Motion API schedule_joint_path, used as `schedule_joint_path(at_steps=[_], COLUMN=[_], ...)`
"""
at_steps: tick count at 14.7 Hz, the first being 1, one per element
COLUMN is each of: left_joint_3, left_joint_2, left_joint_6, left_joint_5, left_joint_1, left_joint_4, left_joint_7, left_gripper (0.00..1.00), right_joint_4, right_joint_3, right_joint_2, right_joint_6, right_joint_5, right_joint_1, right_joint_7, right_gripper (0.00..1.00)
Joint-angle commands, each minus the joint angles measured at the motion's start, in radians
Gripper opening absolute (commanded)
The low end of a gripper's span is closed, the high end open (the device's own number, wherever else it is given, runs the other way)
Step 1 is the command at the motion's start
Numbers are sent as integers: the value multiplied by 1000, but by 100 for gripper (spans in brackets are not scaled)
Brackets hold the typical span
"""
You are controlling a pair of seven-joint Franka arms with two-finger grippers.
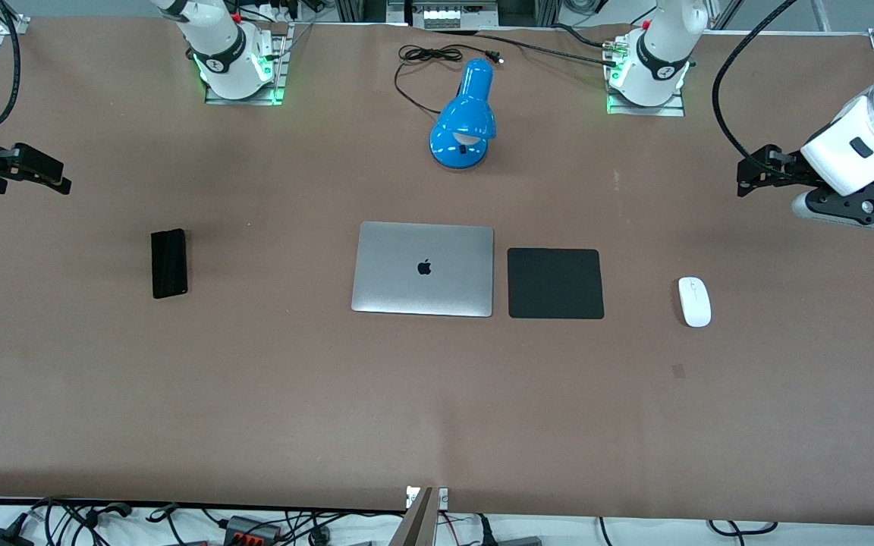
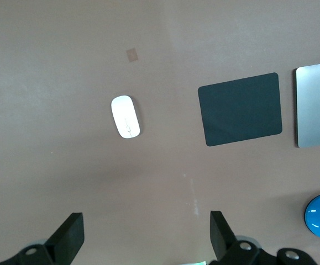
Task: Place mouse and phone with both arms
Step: 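Reach the right gripper to the phone while the left gripper reaches the mouse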
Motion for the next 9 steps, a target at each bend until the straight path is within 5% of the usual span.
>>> schedule_joint_path(at_steps=[1, 9], left_joint_3=[2, 1], left_joint_2=[22, 22], left_joint_6=[-9, -13], left_joint_5=[16, 17], left_joint_1=[3, 1], left_joint_4=[36, 39], left_joint_7=[6, 6], left_gripper=[100, 100], right_joint_4=[18, 12], right_joint_3=[2, 5], right_joint_2=[2, 55], right_joint_6=[-5, -4], right_joint_5=[-5, -5], right_joint_1=[1, 8], right_joint_7=[15, 16], right_gripper=[100, 100])
